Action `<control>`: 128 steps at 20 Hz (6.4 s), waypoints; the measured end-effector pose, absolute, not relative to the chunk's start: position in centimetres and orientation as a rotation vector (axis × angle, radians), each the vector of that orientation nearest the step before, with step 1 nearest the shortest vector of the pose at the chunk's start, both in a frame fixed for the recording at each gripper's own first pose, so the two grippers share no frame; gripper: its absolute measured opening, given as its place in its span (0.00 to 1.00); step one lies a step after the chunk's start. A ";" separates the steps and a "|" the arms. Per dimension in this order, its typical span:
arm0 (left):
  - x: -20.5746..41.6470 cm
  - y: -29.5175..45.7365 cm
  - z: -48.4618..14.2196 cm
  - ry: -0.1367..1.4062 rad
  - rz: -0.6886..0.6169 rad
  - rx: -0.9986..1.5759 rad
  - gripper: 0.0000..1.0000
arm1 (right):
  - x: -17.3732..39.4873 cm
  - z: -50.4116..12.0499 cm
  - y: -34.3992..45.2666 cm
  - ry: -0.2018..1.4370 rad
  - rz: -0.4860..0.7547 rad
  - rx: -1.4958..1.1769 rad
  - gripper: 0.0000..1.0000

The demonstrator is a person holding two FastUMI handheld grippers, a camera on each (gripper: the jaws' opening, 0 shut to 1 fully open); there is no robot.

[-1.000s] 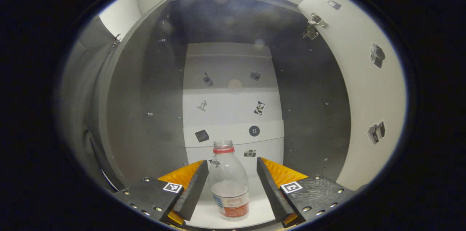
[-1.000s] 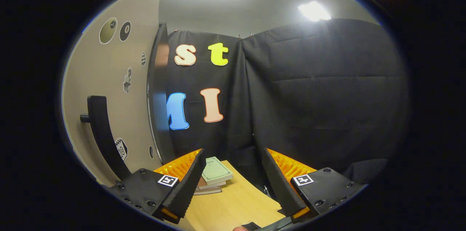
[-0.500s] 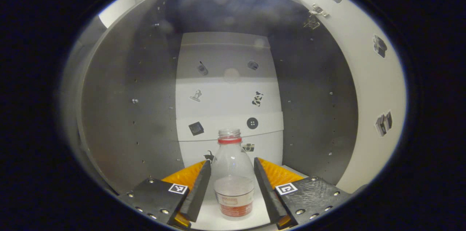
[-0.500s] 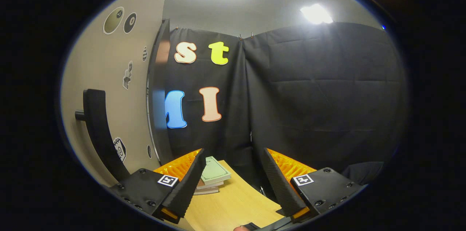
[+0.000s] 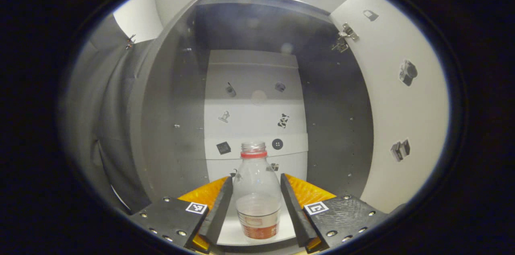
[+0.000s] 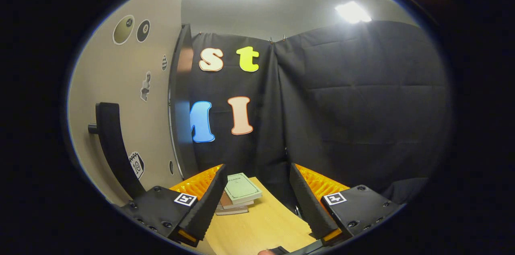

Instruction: Open the cabinet door with the right hand, grasp the bottle in the cabinet with the left hand and place it on the coaster, then close the cabinet door with the right hand.

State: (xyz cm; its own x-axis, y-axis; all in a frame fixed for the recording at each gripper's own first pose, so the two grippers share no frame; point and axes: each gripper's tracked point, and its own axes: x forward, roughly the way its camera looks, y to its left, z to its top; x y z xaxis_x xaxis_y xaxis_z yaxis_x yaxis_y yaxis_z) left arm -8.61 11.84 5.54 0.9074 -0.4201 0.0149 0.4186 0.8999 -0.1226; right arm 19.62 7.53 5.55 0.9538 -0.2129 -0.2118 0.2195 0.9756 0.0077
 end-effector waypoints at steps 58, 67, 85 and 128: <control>-39.5 27.9 -27.3 0.236 -0.084 -0.157 0.72 | 15.3 1.8 10.2 0.426 0.109 -0.068 0.97; -40.0 26.5 -25.9 0.238 -0.096 -0.089 0.77 | 15.5 1.8 10.3 0.423 0.080 -0.030 0.99; -40.8 29.1 -3.9 0.129 -0.055 -0.036 0.77 | 17.3 8.5 10.3 0.314 0.102 0.125 0.98; -31.8 49.3 -2.7 0.033 -0.121 -0.085 0.77 | 18.4 13.3 33.5 0.256 0.098 0.016 0.94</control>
State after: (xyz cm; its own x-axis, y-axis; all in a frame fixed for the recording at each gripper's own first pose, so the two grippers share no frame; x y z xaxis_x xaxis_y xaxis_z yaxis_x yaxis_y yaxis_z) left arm -31.78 49.27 -2.67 0.9921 -0.1224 -0.0281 0.1196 0.9890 -0.0867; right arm 18.37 33.52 13.26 0.9627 0.0983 -0.2520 -0.0943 0.9952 0.0279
